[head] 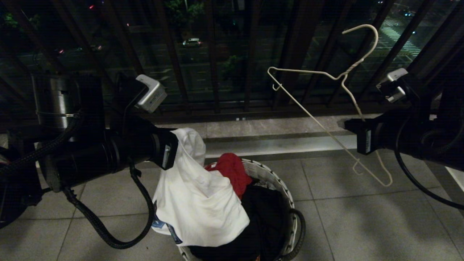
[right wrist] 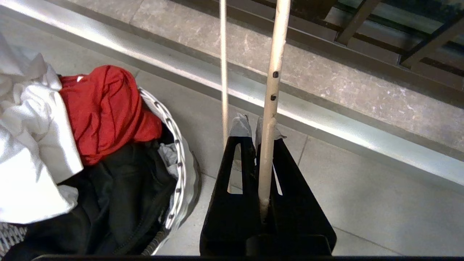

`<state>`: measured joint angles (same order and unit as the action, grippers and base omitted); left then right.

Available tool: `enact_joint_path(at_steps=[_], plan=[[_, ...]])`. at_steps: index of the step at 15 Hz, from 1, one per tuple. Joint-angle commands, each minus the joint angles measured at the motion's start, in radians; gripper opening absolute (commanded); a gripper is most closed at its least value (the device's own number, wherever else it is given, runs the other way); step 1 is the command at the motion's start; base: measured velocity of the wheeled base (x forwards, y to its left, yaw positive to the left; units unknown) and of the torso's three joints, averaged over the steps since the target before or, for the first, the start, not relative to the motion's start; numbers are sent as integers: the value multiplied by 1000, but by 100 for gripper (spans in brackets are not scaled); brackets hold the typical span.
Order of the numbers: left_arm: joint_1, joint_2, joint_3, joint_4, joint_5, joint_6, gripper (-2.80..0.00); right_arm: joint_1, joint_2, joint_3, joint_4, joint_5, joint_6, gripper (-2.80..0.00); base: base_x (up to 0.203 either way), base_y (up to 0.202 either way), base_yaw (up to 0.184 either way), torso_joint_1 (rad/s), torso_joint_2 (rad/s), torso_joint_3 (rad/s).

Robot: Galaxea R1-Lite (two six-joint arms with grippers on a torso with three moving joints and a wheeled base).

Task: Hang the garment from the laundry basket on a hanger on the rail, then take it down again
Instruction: Pick up clothes from the basket

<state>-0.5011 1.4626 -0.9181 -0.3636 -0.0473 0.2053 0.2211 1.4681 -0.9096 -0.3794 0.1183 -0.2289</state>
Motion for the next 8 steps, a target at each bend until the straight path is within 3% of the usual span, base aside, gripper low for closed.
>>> enact_joint_path(at_steps=[1, 2, 8], plan=[[-1, 24, -5, -3, -85, -48, -280, 3, 1, 0, 0, 1, 0, -280, 0, 0, 0, 0, 0, 0], [-1, 27, -4, -3, -113, -66, -280, 3, 1, 0, 0, 1, 0, -280, 0, 0, 0, 0, 0, 0], [1, 41, -13, -5, -112, -89, -280, 6, 12, 0, 2, 1, 0, -280, 0, 0, 0, 0, 0, 0]])
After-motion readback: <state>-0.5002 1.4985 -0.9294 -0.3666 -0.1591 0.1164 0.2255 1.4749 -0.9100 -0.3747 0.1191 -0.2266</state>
